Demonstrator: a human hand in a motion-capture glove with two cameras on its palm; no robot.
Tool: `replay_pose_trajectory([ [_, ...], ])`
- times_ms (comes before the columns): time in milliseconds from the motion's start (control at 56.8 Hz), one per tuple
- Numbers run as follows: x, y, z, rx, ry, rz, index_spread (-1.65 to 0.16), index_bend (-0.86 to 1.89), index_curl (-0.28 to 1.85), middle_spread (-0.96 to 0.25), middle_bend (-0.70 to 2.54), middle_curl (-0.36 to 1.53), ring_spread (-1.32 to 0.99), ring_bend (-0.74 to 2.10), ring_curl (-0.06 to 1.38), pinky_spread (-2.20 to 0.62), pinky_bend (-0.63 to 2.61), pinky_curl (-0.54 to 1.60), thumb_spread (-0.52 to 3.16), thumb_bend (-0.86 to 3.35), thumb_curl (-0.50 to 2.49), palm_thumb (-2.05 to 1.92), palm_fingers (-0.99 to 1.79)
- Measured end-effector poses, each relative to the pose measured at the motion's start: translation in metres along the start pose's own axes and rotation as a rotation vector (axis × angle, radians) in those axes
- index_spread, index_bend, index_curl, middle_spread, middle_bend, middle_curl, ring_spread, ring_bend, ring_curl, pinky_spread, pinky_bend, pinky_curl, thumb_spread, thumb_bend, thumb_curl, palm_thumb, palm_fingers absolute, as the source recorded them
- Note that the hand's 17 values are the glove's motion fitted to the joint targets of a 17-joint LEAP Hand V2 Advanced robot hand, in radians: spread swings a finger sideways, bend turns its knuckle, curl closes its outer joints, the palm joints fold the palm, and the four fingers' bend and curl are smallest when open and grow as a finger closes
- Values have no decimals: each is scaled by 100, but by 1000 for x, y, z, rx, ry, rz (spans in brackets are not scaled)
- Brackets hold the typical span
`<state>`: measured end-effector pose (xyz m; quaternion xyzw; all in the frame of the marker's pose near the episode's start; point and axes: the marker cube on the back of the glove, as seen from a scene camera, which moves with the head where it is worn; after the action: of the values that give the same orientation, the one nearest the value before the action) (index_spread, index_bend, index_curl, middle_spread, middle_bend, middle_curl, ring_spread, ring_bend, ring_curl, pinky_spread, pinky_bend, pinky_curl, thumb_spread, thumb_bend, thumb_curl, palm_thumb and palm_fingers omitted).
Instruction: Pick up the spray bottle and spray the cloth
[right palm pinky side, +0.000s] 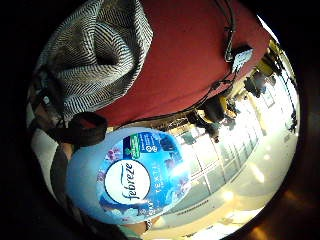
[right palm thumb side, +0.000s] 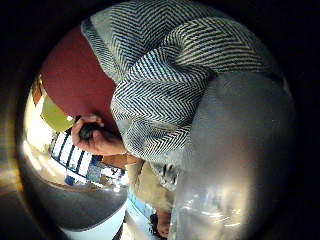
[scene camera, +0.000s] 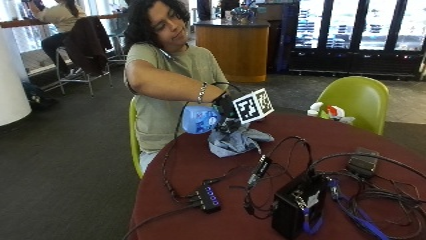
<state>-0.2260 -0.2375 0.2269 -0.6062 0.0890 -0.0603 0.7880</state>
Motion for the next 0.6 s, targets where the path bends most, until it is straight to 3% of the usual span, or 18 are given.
replay_pose_trajectory([
  [194,-21,46,-53,185,-120,-209,-27,33,63,-18,67,58,-18,77,50,-27,48,45,33,-3,82,101,136],
  [440,-68,82,-125,535,-411,-622,-27,32,64,-18,66,57,-18,77,50,-27,48,45,34,-3,83,100,135],
  [598,-110,72,-144,553,-589,-921,-27,32,64,-18,66,57,-18,77,50,-27,48,45,33,-3,84,101,136],
])
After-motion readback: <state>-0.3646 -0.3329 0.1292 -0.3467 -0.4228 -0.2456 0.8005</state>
